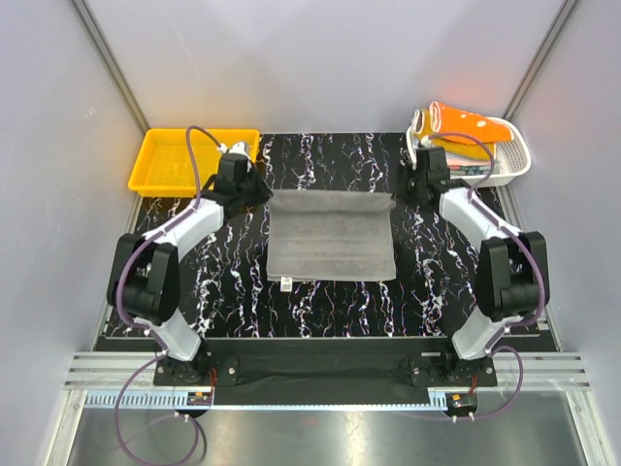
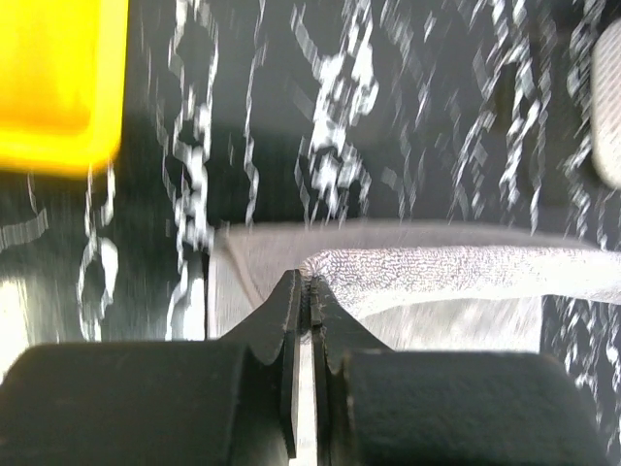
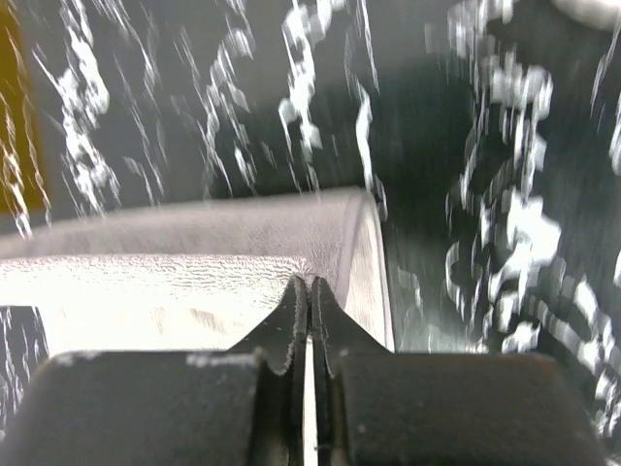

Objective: Fold and stack the towels
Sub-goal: Fold the towel

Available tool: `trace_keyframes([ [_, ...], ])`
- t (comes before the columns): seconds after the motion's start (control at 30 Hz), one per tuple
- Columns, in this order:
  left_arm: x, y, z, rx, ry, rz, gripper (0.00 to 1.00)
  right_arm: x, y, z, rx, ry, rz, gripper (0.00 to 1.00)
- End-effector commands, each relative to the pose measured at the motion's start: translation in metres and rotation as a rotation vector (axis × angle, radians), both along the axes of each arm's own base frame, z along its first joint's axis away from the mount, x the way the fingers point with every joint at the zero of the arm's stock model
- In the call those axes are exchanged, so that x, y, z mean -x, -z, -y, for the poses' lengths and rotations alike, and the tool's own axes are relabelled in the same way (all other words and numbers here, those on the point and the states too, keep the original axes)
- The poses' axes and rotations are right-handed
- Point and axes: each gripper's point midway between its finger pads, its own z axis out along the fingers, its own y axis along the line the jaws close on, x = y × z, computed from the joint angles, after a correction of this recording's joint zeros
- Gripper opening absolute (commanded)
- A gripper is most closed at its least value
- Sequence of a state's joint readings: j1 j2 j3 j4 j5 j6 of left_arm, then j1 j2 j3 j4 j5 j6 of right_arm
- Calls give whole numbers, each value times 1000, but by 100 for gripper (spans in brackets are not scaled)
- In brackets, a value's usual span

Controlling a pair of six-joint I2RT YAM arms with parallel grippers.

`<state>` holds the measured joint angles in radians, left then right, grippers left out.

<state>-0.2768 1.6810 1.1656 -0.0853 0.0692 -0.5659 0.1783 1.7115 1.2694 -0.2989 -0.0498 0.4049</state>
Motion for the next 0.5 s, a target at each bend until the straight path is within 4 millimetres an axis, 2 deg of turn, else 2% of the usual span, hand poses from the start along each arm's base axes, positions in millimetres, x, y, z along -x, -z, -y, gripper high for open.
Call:
trace_keyframes([
  [0.0,29,0,-2,0,-27,-17,0,31,4,-6,-87,13,-24,0],
  [0.03,36,1,-1,5,-25,-29,0,37,-2,-7,-100,14,-9,0],
  [0.07,43,6,-2,-6,-29,-43,0,44,1,-7,-100,19,-17,0],
  [0.1,51,3,1,-9,-18,-40,0,55,12,-6,-99,21,-45,0],
  [0.13,61,13,0,-19,-14,-65,0,62,7,-8,-114,14,-36,0],
  [0.2,75,17,1,-24,-8,-82,0,76,18,-6,-118,18,-62,0],
  [0.23,83,26,-1,-27,-9,-102,0,81,14,-10,-130,5,-52,0],
  [0.3,93,28,1,-27,1,-109,0,92,21,-9,-124,6,-69,0],
  [0.47,114,32,-1,-52,11,-122,0,108,16,-8,-133,-6,-61,0],
])
